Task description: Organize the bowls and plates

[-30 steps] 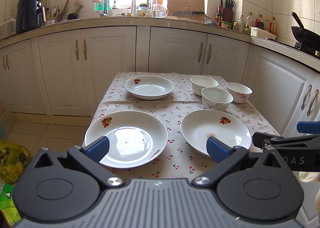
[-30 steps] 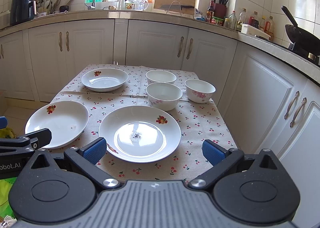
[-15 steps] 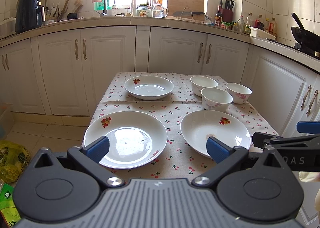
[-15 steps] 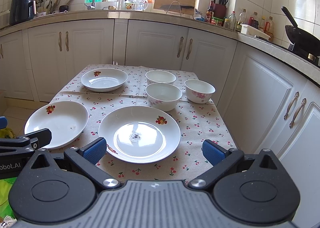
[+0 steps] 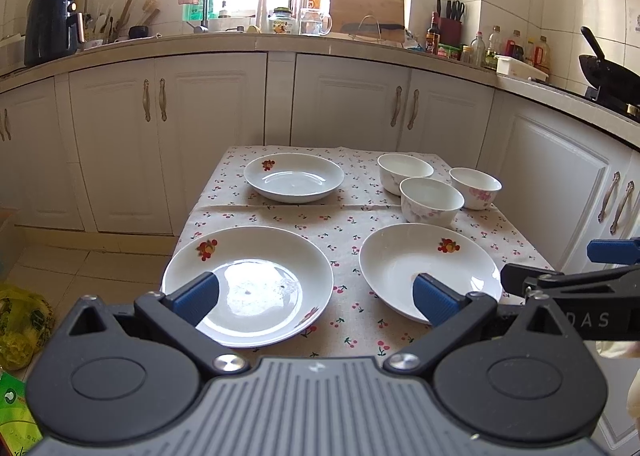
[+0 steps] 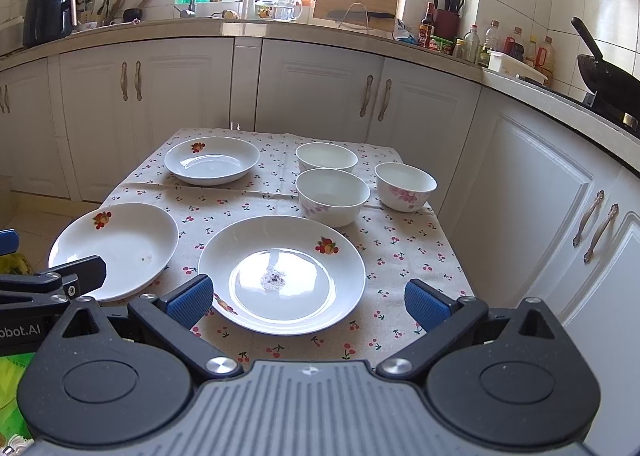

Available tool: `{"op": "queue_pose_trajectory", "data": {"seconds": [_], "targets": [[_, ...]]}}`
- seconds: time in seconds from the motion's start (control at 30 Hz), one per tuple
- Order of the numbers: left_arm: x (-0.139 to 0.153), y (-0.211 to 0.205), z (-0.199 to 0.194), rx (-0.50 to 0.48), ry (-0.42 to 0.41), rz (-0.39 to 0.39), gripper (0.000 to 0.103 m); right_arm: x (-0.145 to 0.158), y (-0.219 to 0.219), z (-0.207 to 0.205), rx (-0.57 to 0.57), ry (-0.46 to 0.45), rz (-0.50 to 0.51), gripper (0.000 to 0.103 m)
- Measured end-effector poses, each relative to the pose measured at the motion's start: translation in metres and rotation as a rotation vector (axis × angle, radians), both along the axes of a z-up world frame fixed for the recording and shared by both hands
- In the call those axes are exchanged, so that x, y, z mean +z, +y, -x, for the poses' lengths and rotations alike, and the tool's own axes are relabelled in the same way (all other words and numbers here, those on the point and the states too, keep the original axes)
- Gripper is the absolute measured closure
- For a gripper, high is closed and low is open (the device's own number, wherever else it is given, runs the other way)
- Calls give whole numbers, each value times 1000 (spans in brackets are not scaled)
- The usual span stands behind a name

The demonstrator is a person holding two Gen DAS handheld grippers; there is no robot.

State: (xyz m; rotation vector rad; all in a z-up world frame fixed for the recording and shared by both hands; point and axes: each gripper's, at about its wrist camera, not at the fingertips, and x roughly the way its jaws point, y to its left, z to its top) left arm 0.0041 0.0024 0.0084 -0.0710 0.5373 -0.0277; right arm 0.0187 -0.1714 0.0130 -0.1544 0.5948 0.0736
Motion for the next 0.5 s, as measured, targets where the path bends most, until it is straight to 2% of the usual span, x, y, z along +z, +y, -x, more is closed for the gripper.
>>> {"op": "queue_pose_trajectory", "data": {"seconds": [0.3,0.5], "targets": [[-3,6,-10,-16,-37,-22,1,6,-1,-15,84,-33,-20,0],[-15,20,-14,-63,-100,-59,1,14,-6,-35,178,-68,-73,0]]}}
